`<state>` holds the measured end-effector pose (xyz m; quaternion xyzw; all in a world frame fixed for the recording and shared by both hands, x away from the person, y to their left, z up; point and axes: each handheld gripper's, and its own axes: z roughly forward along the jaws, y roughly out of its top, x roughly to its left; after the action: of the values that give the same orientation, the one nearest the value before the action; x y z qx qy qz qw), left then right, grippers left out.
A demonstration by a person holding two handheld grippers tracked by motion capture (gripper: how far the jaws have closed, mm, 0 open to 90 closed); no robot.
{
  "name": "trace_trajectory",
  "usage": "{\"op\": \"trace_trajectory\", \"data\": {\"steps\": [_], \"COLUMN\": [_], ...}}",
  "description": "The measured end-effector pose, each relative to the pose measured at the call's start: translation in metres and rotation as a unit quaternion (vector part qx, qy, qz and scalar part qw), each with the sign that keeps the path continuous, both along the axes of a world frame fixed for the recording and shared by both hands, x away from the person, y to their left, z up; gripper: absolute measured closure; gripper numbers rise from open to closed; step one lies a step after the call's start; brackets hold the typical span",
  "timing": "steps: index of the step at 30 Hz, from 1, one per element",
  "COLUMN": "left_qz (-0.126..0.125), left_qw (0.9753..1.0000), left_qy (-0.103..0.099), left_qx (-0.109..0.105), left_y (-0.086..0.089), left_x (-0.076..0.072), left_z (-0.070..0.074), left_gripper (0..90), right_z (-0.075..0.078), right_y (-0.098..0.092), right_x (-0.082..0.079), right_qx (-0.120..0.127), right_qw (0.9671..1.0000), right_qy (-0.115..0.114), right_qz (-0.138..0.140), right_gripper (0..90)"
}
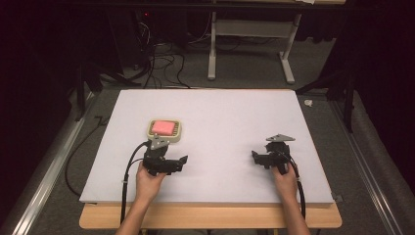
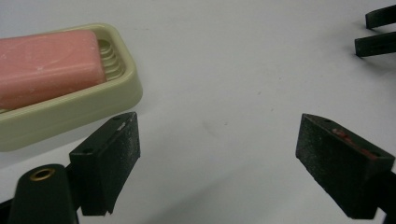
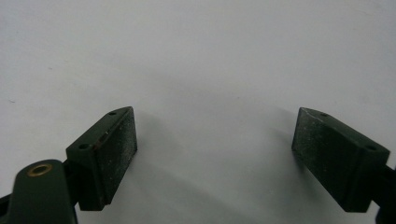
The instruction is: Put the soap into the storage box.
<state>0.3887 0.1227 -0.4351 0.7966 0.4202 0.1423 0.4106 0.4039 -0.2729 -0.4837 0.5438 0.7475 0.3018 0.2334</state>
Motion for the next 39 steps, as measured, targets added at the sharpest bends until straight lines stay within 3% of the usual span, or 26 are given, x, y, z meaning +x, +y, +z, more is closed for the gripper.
{"op": "trace_trajectory", "data": {"steps": [26, 35, 39], "left_qz": [-0.009, -0.003, -0.005], "left_qw": [0.9992, 0.9991, 0.9992], "left_qy": [0.037, 0.034, 0.021], "left_qx": [0.007, 0.025, 0.033], "left_y": [-0.023, -0.030, -0.034], "left_x": [0.015, 0.019, 0.020], "left_z": [-0.025, -0.034, -0.036], "left_gripper": [14.5, 14.5, 14.6], "right_z": [0.000, 0.000, 0.000], "right_y": [0.000, 0.000, 0.000], "right_x": [0.000, 0.000, 0.000], "right_qx": [-0.001, 0.000, 0.000], "right_qw": [1.0000, 1.0000, 1.0000], "right_qy": [-0.001, 0.000, 0.000], "right_qz": [0.001, 0.000, 0.000], "right_gripper": [14.6, 14.6, 14.6]}}
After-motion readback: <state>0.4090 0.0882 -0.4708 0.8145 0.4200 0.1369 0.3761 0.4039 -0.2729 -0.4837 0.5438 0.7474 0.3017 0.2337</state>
